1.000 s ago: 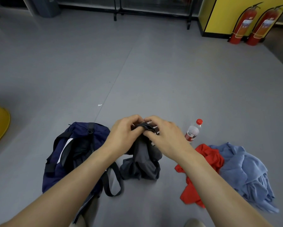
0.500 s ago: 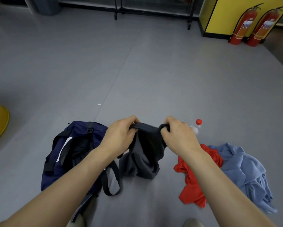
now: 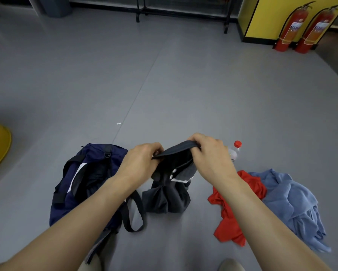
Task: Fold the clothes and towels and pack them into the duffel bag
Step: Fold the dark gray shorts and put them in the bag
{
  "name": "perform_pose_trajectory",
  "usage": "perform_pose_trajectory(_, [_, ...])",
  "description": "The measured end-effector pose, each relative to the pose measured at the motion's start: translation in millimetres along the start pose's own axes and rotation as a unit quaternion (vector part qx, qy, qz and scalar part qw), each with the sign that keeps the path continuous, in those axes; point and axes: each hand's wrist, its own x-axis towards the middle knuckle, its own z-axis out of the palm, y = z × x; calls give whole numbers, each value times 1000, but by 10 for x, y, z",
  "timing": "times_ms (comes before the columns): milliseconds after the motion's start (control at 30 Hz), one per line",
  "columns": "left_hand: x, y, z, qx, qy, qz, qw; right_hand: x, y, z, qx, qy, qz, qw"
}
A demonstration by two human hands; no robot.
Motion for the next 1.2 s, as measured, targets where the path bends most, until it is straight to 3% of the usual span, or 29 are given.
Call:
perform_pose_trajectory(100, [26,-72,-56,-34,39,-28,998,26,82,-39,-23,13,30,999])
perform_pose_trajectory(233, [16,29,-100,-133,78,-17,988,3,149,10,-71,-50,71,994])
perform_pose_trajectory(367, [-57,189,-56,-133,43,34,990,-80,-39,77,7,-133,-13,991])
perform_pose_trajectory(533, [-53,200,-37,-135,47,56,988,-53,-112,129,-30,-68,-61,995])
perform_pose_trajectory(733, [-8,46,-35,-135,50,-14,989,-20,-29,-14,23,18,-36,999])
perform_pose_trajectory(867, [-7,112,-77,-183,60,10,981,-12,45,-31,-12,-30,5,999])
perform_pose_trajectory(1000, [-48,229,-20,-154,40,57,986,-81,-70,19,27,-108,-50,993])
perform_pose_trajectory(1200, [-24,173,27,-140,50,52,987,-37,-98,12,-44,-45,-81,995])
